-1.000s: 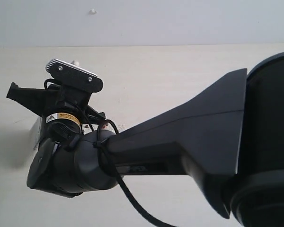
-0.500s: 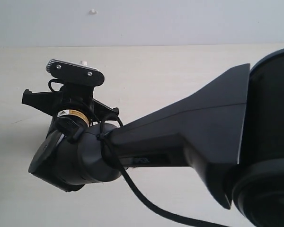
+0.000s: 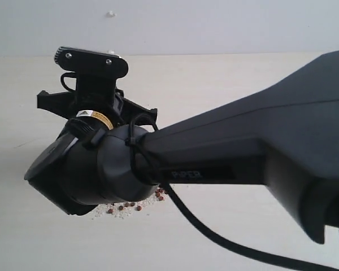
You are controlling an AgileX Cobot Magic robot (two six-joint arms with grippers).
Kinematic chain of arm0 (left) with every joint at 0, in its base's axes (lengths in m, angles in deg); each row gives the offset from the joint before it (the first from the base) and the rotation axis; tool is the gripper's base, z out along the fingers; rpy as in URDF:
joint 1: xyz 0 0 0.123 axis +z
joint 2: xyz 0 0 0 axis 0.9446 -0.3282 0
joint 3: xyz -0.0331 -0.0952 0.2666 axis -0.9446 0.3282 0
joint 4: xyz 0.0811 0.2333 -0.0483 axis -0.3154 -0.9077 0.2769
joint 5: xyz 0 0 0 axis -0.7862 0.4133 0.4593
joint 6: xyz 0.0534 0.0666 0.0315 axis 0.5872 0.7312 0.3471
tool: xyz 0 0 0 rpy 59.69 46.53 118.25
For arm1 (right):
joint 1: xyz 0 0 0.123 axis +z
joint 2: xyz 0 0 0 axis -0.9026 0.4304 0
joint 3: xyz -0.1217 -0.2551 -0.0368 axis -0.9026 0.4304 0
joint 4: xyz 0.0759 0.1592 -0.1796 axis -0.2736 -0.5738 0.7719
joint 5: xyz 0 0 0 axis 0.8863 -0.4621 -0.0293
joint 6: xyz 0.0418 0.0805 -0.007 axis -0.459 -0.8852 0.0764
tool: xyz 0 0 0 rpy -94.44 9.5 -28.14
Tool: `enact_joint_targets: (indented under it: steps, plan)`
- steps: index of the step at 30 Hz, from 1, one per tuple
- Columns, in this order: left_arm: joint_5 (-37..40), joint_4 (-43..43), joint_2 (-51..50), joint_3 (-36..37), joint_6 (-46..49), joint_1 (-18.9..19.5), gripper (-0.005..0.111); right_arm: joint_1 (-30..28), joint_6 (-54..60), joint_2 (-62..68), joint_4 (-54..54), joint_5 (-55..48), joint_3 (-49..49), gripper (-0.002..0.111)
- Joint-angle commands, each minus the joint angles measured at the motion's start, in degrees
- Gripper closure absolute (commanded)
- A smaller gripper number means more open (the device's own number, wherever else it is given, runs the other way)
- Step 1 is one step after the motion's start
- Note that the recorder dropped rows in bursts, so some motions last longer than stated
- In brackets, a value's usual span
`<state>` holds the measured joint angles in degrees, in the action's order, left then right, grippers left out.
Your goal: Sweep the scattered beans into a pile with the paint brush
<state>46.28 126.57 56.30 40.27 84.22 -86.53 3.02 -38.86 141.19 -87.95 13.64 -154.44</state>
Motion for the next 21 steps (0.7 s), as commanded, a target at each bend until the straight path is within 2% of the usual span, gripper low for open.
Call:
enact_joint_targets:
  steps: [1,4,9,15,21]
  plan:
    - [0.07,0.14,0.18,0.15,0.00,-0.30,0.107,-0.19,-13.92,-0.49,11.60,-7.23,-0.22,0.108]
    - [0.07,0.14,0.18,0.15,0.00,-0.30,0.107,-2.69,-23.15,2.20,15.46,-7.01,-0.48,0.108]
    - [0.07,0.14,0.18,0.15,0.00,-0.30,0.107,-6.21,-23.52,5.25,11.44,-11.37,-0.72,0.108]
    - [0.07,0.14,0.18,0.15,0.00,-0.30,0.107,-6.88,-8.87,4.32,3.29,-7.65,-0.72,0.108]
    - [0.07,0.14,0.18,0.15,0.00,-0.30,0.107,-6.88,-1.67,2.08,-1.56,-5.93,-0.72,0.108]
